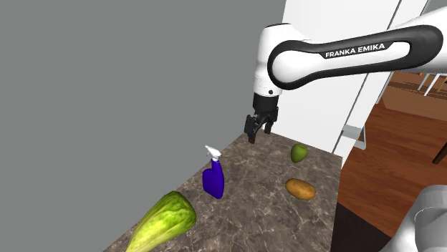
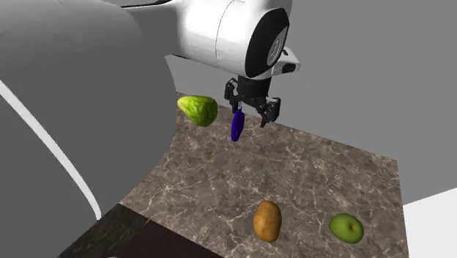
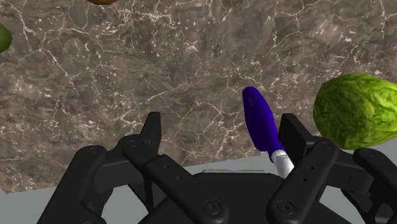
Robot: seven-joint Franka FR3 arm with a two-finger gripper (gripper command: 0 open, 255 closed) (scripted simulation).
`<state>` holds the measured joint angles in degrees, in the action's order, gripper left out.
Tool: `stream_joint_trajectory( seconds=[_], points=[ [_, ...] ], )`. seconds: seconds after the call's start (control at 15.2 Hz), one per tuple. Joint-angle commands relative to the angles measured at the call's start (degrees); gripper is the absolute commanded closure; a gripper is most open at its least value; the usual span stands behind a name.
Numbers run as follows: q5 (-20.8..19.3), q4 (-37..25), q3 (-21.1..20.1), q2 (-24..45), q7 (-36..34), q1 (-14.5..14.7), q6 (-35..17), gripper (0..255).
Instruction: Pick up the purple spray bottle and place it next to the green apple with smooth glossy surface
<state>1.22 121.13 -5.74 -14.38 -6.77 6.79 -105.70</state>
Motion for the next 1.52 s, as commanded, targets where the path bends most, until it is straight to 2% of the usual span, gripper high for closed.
stream_joint_trajectory(
  seconds=[0.0,0.66,1.12,1.45],
  points=[
    [0.2,-2.4,-0.9,3.8,-0.7,0.7,-1.4,0],
    [-1.1,-17.7,-4.5,22.7,-4.1,4.0,-4.9,0],
    [-1.4,-13.9,-4.5,24.0,-4.3,4.1,-10.0,0],
    [-1.4,-13.6,-4.5,24.1,-4.3,4.2,-10.4,0]
  ],
)
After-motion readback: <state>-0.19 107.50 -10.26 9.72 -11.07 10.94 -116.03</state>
